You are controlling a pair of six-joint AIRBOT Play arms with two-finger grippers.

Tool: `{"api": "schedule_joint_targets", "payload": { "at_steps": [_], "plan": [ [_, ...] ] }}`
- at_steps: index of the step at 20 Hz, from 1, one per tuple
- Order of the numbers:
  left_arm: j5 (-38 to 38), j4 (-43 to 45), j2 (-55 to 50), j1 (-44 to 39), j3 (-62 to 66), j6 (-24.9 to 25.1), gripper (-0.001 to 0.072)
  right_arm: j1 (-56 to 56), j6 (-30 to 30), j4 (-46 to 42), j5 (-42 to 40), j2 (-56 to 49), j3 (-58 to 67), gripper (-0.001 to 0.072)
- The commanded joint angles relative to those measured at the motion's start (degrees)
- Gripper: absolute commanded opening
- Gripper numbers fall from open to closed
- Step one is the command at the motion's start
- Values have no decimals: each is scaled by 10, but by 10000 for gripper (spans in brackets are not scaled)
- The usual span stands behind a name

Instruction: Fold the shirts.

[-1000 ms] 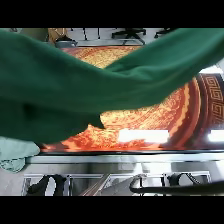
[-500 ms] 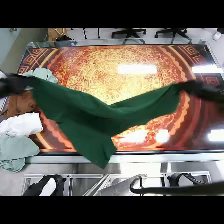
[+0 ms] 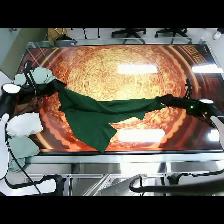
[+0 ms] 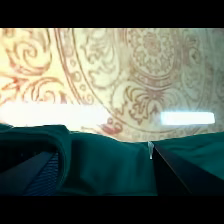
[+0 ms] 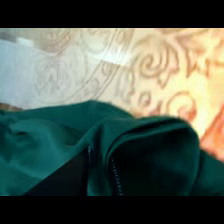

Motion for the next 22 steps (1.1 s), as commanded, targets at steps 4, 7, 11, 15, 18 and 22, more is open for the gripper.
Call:
{"api": "schedule_joint_targets", "payload": {
  "at_steps": [4,7,11,15,18,22],
  "plan": [
    [-234,117,-4,55,100,-134,601,-34,62,-134,35,-14,125,525],
    [-254,199,68,66,2,-165,601,-56,72,-197,73,-17,125,519],
    [-226,215,157,57,-193,-166,601,-59,89,-270,82,-24,124,518],
    [-125,182,198,2,-356,-166,601,-57,88,-278,97,-47,124,518],
    [-33,143,196,-52,-411,-166,601,-45,88,-278,96,-73,124,518],
    [43,103,130,-109,-398,-166,600,-21,86,-276,90,-116,125,517]
  ]
}}
